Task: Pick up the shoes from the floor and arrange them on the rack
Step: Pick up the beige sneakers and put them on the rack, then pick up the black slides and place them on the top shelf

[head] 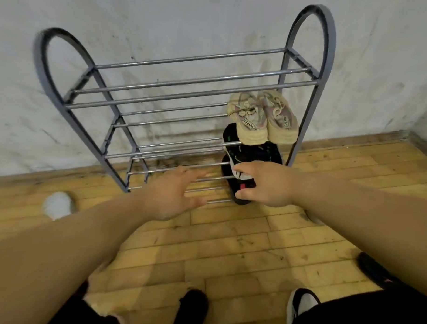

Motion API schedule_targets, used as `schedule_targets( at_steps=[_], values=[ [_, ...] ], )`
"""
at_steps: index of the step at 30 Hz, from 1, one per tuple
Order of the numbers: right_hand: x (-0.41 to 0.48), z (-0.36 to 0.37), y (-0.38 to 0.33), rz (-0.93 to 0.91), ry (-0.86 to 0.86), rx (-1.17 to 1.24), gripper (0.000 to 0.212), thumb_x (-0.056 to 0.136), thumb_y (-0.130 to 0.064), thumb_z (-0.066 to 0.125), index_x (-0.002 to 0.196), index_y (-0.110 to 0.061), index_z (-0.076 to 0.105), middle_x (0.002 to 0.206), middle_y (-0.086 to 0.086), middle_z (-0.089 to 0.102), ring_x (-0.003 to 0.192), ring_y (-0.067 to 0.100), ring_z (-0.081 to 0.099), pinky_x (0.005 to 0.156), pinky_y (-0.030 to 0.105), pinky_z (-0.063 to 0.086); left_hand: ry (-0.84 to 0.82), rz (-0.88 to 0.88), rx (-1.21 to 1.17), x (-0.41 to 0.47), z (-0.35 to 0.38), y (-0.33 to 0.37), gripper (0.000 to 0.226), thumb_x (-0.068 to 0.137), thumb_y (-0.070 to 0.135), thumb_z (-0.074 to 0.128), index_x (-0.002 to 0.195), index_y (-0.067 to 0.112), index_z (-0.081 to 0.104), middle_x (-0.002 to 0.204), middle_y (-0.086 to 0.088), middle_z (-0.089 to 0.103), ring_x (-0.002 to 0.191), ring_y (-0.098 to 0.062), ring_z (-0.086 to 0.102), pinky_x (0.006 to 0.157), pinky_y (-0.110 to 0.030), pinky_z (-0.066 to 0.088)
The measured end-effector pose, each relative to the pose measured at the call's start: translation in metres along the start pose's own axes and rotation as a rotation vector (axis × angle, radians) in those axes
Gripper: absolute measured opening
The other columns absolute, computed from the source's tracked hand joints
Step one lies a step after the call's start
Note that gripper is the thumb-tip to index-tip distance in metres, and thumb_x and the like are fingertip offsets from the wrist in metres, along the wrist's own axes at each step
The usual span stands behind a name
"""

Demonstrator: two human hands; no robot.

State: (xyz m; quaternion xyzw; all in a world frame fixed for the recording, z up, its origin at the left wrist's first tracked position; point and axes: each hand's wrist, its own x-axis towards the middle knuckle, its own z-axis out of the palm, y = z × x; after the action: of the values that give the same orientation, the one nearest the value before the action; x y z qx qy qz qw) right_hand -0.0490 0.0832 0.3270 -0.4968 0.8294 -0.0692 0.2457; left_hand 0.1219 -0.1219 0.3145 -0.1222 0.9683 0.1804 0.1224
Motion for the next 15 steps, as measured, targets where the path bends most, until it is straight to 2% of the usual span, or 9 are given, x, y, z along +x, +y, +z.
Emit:
schedule_targets(
  at_steps=[2,5,8,10,13,15],
  values=[
    [-0.003,0.013,-0.019,-0.057,-0.086,-0.064,0.08,0.098,-0.058,0.055,0.163,-0.031,0.017,0.167,0.002,0.026,0.148,0.024,0.034,0.114,0.033,0.032,-0.087,-0.045,-0.007,-0.033,0.004,-0.022,0.082,0.089,0.069,0.055,0.158,0.043,0.02,0.165,0.004,0.026,0.152,-0.021,0.024,0.12,-0.039,0.027],
    [-0.005,0.048,-0.045,-0.12,-0.211,-0.188,0.082,0.098,-0.058,0.053,0.163,-0.024,0.016,0.167,0.003,0.026,0.149,0.024,0.033,0.117,0.033,0.032,-0.254,-0.114,-0.013,-0.075,0.005,-0.051,0.09,0.083,0.076,0.054,0.159,0.044,0.018,0.165,0.009,0.024,0.149,-0.018,0.028,0.117,-0.035,0.029],
    [-0.002,0.096,-0.067,-0.152,-0.339,-0.29,0.082,0.095,-0.059,0.059,0.161,-0.026,0.022,0.162,0.002,0.036,0.143,0.027,0.042,0.111,0.038,0.041,-0.428,-0.141,0.005,-0.105,-0.003,-0.077,0.088,0.085,0.07,0.06,0.158,0.048,0.015,0.15,0.015,0.037,0.133,-0.008,0.038,0.11,-0.029,0.031],
    [0.006,0.132,-0.08,-0.158,-0.433,-0.3,0.083,0.093,-0.057,0.064,0.16,-0.031,0.023,0.161,-0.001,0.037,0.142,0.027,0.043,0.11,0.041,0.043,-0.453,-0.148,0.025,-0.118,-0.008,-0.096,0.086,0.087,0.064,0.065,0.156,0.049,0.017,0.141,0.018,0.043,0.127,-0.006,0.042,0.108,-0.029,0.035],
    [0.029,0.193,-0.094,-0.166,-0.55,-0.266,0.088,0.09,-0.054,0.07,0.16,-0.034,0.02,0.161,0.0,0.035,0.141,0.028,0.043,0.111,0.045,0.043,-0.46,-0.162,0.068,-0.132,0.005,-0.133,0.088,0.084,0.066,0.065,0.157,0.046,0.019,0.153,0.011,0.041,0.138,-0.013,0.04,0.115,-0.033,0.033],
    [0.044,0.233,-0.097,-0.192,-0.577,-0.261,0.093,0.087,-0.052,0.073,0.16,-0.035,0.019,0.162,-0.001,0.031,0.141,0.028,0.041,0.111,0.045,0.043,-0.453,-0.208,0.009,-0.139,0.028,-0.158,0.09,0.081,0.067,0.065,0.156,0.048,0.02,0.16,0.011,0.034,0.142,-0.012,0.036,0.11,-0.026,0.031]
  ],
)
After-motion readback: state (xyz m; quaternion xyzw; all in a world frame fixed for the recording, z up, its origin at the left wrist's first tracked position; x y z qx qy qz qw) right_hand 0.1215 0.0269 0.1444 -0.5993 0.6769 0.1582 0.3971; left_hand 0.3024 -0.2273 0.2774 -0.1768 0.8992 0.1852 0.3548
